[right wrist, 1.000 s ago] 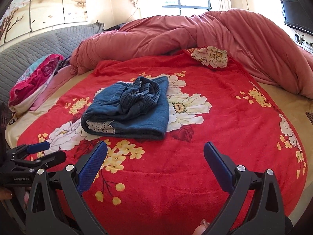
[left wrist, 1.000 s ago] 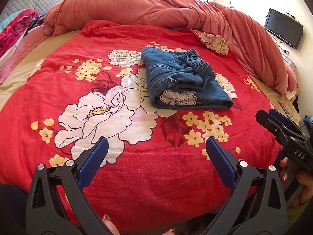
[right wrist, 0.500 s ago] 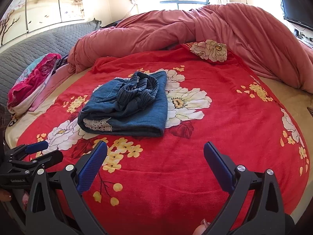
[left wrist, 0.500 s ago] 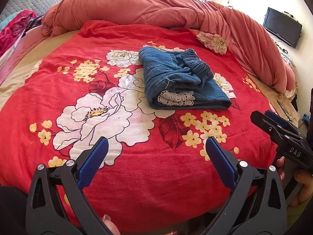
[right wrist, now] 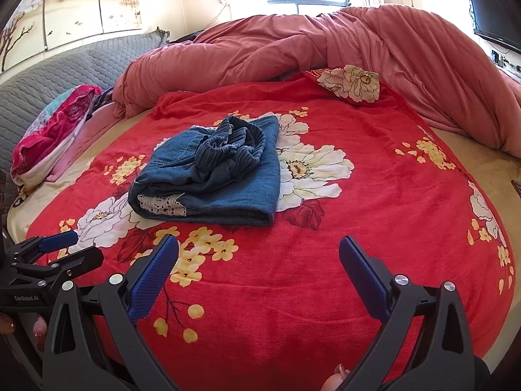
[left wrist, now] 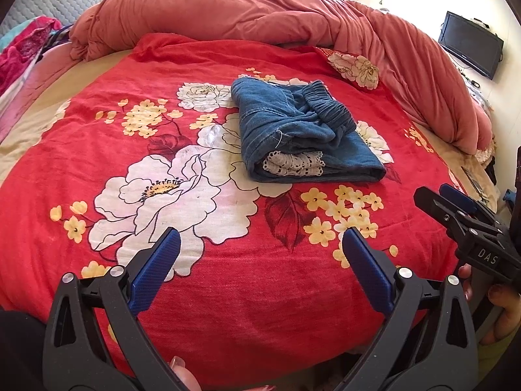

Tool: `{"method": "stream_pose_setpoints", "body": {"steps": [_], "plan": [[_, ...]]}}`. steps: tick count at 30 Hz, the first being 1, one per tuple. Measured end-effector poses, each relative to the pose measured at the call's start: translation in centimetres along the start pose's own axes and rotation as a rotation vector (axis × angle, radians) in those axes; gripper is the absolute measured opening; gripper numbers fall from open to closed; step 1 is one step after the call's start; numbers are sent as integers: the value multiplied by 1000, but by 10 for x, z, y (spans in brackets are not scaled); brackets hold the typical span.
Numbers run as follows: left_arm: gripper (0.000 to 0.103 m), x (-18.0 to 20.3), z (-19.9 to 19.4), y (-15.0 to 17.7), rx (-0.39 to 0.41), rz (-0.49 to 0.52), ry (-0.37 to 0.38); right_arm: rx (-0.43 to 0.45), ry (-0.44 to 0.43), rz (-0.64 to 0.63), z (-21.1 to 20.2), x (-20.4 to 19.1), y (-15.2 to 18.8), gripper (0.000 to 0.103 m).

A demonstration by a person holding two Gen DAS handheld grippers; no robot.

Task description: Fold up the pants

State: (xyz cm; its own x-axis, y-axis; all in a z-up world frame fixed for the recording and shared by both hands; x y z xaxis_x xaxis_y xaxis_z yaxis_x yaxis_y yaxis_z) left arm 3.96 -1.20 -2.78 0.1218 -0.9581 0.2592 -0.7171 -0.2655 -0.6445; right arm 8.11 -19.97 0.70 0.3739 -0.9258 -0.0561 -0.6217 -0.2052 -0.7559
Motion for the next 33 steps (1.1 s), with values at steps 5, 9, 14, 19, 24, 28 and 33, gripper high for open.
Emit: {"method": "stream_pose_setpoints", "body": {"steps": [5,9,14,19,24,28,33], "plan": [[93,0,0,-1,2,0,0,0,1,-2,0,0,0,98],[93,0,-1,-1,-1,0,2,0,1,0,0,0,0,98],[93,0,-1,-1,-5,-1,6,-1,1,0,1,1,0,98],[93,0,-1,-1,-7,-2,6,0,0,1,0,2,0,98],[93,0,-1,-1,-11,-5,18,-2,-1,-1,1,2,0,98],[93,0,0,0,-16,-5,12,-3,-1,1,1,3,0,98],[93,0,1,0,-20,-9,16,-3,-2,-2,2,4,1,98]]}}
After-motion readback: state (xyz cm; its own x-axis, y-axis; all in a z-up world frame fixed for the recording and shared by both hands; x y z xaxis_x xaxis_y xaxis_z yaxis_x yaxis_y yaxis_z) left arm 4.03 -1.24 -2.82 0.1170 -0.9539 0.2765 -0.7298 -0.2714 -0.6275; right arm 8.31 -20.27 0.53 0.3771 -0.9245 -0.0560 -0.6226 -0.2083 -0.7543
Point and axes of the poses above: each gripper's, at about its wrist camera, not at the fingertips, and z roughly the way its jaws point, x to its right, y to its underside, the point moved 3 cm from there along z, roughly the way its jaws point, and after that the axes turned 7 degrees about -z, right-handed, at the moved point
